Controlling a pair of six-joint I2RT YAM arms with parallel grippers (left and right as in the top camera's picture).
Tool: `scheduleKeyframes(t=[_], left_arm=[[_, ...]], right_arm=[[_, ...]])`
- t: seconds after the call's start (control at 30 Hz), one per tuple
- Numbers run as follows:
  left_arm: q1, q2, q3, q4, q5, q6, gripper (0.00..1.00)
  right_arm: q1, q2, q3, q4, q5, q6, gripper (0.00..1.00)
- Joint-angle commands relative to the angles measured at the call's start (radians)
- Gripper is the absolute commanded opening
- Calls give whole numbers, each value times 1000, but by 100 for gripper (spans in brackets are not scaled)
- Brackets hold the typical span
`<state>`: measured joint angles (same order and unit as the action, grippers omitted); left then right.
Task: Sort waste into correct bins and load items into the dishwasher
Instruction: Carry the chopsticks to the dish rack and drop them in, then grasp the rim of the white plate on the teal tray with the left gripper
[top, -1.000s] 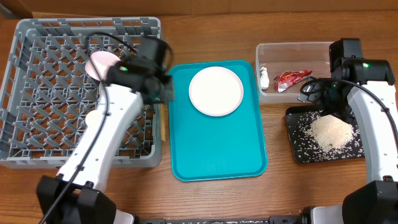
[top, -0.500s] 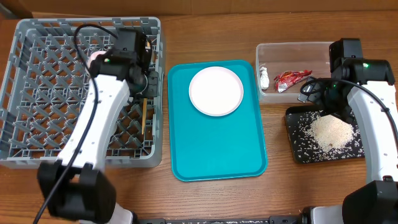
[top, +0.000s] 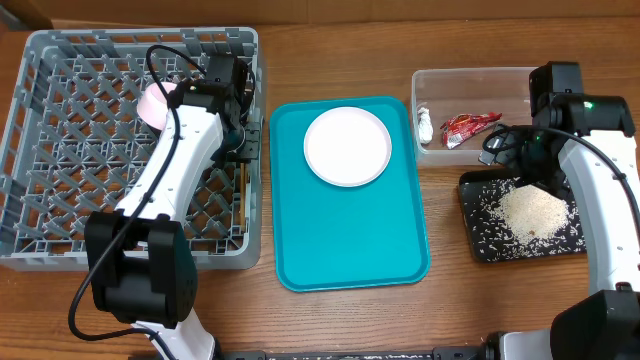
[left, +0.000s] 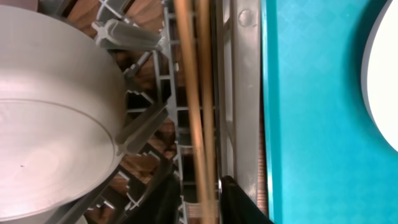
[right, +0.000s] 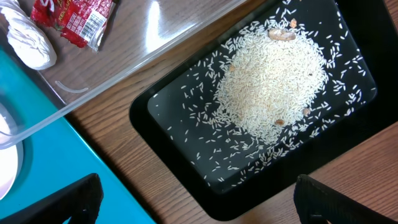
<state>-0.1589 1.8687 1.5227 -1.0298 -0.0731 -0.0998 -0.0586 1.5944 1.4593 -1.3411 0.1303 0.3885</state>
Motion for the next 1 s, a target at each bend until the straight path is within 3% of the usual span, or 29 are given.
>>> scheduleKeyframes(t=[0.0, 0.1, 0.27, 0.63, 0.97], left_arm=[[3, -6, 72, -27, -11, -25, 32], [0, -27, 185, -97, 53, -38, 40], [-49, -41, 263, -76, 221, 10, 51], [-303, 44, 261, 8, 143, 169, 70], [-455, 259, 261, 93, 114, 177, 74]], right_arm=[[-5, -21, 28, 0, 0, -3, 100], [-5, -22, 28, 0, 0, -3, 100], [-5, -22, 28, 0, 0, -3, 100], [-5, -21, 28, 0, 0, -2, 100], [-5, -22, 28, 2, 0, -2, 100]])
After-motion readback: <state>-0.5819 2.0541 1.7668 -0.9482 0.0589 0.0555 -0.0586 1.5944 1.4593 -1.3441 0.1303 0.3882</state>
